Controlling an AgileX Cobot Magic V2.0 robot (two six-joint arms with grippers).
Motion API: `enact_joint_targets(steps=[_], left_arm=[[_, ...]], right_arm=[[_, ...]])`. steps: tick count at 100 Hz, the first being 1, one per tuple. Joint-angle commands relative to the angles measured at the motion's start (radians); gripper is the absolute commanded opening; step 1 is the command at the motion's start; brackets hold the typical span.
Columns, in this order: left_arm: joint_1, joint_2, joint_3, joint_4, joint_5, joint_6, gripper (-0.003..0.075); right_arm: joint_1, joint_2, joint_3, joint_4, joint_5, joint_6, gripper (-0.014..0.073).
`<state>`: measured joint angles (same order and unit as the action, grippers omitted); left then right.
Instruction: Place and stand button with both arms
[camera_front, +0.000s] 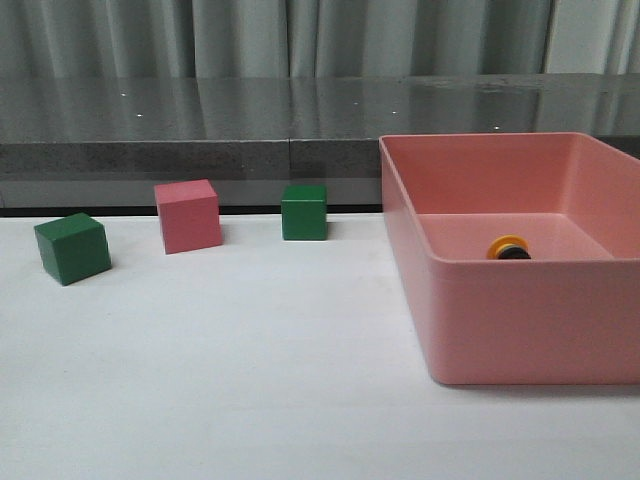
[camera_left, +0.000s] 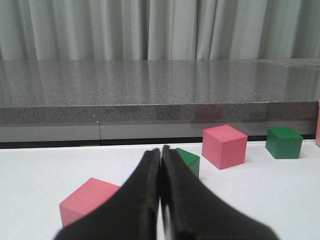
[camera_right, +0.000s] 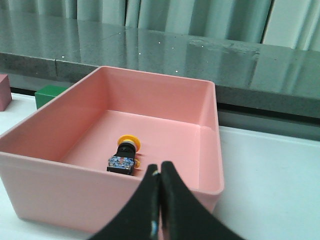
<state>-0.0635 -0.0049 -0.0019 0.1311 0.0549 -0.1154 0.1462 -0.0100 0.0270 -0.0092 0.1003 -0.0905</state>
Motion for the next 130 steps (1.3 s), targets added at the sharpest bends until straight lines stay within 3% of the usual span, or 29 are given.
enact_joint_targets(steps=[1,18,39,47,59,73,87,130], left_arm=[[0.000,-0.030,0.047,-0.001,-0.077,-0.008,-0.0020],[0.000,-0.030,0.047,-0.001,-0.077,-0.008,-0.0020],[0.000,-0.030,0.047,-0.001,-0.077,-0.008,-0.0020],[0.000,-0.030,0.047,-0.001,-0.077,-0.008,-0.0020],[0.000,-0.030,0.047,-0.001,-0.077,-0.008,-0.0020],[0.000,-0.030,0.047,-0.001,-0.077,-0.008,-0.0020],[0.000,-0.030,0.047,-0.001,-0.077,-0.008,-0.0020],[0.000,-0.030,0.047,-0.001,-0.077,-0.008,-0.0020]], right_arm=[[-0.006,-0.005,-0.014,-0.013,-0.086,0.000,-0.0064],[-0.006,-0.005,-0.015,-0.013,-0.091,0.000,-0.0064],[-0.004,-0.005,-0.042,0.075,-0.285,0.090,-0.0064],[-0.004,0.000,-0.120,0.088,-0.213,0.132,-0.0064],[-0.004,0.053,-0.309,0.088,0.073,0.139,-0.0064],[-0.004,0.215,-0.548,0.089,0.301,0.138,-0.0064],[-0.004,0.432,-0.734,0.108,0.385,0.138,-0.0064],[-0.003,1.078,-0.966,0.133,0.286,0.118,-0.0064]])
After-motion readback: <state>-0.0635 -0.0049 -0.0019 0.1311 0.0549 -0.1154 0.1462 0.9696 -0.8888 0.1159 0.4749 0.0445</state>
